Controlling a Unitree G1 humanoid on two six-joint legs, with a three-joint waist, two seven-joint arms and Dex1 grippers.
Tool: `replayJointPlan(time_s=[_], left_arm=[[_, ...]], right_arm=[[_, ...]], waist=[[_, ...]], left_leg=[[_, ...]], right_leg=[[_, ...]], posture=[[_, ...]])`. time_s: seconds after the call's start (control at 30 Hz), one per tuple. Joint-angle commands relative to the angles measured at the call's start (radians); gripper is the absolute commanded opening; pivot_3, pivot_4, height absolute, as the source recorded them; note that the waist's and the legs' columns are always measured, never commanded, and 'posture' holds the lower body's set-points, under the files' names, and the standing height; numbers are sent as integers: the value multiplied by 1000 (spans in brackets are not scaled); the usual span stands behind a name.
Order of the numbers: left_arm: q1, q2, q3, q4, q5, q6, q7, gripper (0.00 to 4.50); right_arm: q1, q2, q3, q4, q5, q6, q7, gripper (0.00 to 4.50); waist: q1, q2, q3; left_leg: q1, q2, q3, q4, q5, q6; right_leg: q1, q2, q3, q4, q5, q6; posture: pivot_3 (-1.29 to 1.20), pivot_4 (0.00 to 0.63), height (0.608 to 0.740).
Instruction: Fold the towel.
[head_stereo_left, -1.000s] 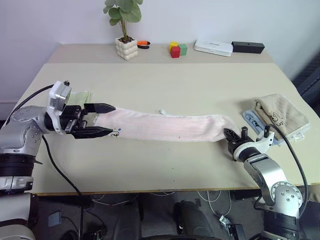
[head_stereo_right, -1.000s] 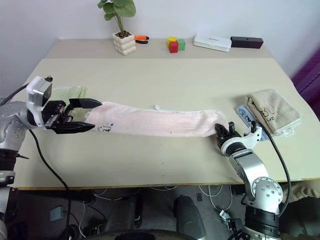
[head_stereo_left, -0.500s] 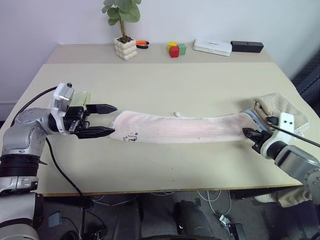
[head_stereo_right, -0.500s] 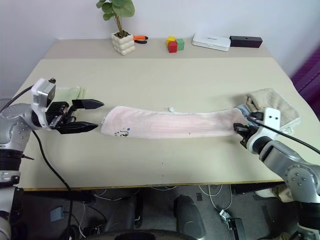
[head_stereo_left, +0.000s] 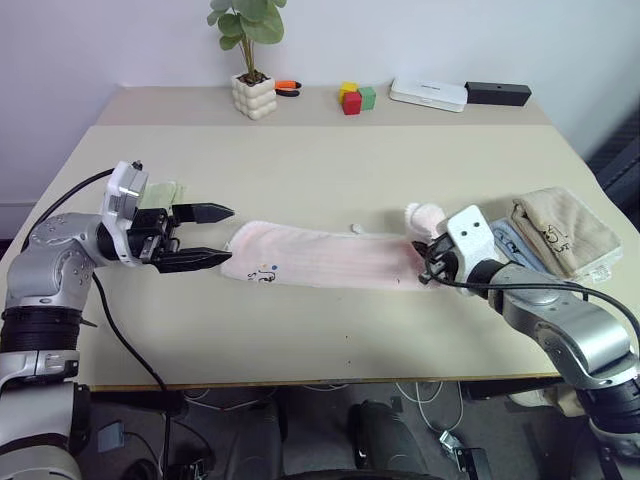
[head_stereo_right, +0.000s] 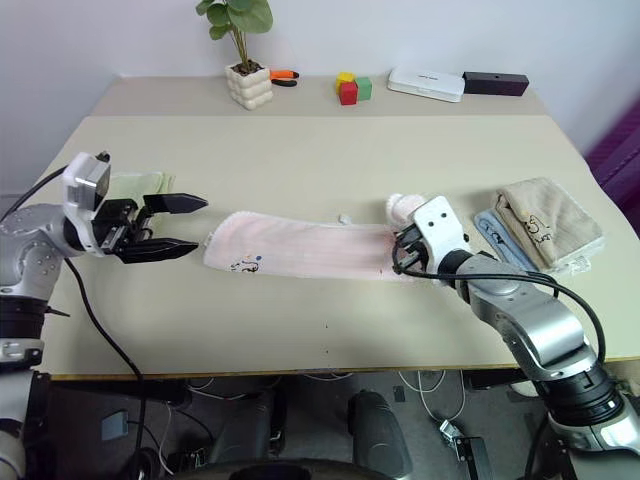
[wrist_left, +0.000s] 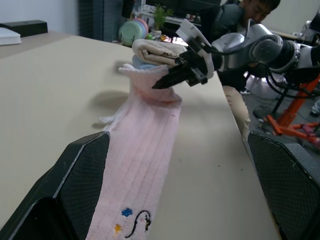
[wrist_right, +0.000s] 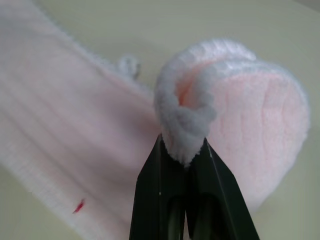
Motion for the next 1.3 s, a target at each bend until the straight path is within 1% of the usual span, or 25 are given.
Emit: replayJointPlan(time_s=[0.03,0.2,0.47,0.57,0.67,0.87,1.1,1.2,1.3], left_arm=[[1,12,41,-39,-11,4,6,4500],[12,10,50,-56,-12,10,12,4500],[28,9,58,-82,-20,22,23,4500],[29,9,61,-86,-22,26,26,4500],[30,11,62,-92,-21,29,30,4500],[29,11,62,-94,-18,30,35,4500],[32,9,62,-103,-20,39,39,4500],[29,6,60,-106,-20,42,42,4500],[28,8,60,-107,-20,45,42,4500]], right_arm=[[-33,13,26,-64,-63,-6,57,15],[-75,67,91,-114,-90,47,112,15],[-120,215,130,-77,-148,100,108,15],[-132,255,139,-36,-185,105,105,15],[-145,285,151,-35,-194,109,130,15],[-148,292,164,-39,-226,113,168,15],[-145,271,184,-85,-243,145,220,15],[-142,282,182,-84,-243,153,234,15],[-138,295,168,-83,-238,167,236,819]], waist=[[-1,0,0],[-2,0,0],[-1,0,0],[0,0,0],[-2,0,0],[-2,0,0],[-2,0,0],[-2,0,0],[-2,0,0]], left_leg=[[0,0,0,0,0,0],[0,0,0,0,0,0],[0,0,0,0,0,0],[0,0,0,0,0,0],[0,0,1,0,0,0],[0,0,1,0,0,0],[0,0,1,0,0,0],[0,0,1,0,0,0],[0,0,1,0,0,0]], right_leg=[[0,0,0,0,0,0],[-1,0,0,0,0,0],[-1,0,0,0,0,0],[-1,0,0,0,0,0],[-1,0,0,0,0,0],[-1,0,0,0,0,0],[-1,0,0,0,0,0],[-1,0,0,0,0,0],[-1,0,0,0,0,0]], posture=[[0,150,740],[0,150,740],[0,150,740],[0,150,740],[0,150,740],[0,150,740],[0,150,740],[0,150,740],[0,150,740]])
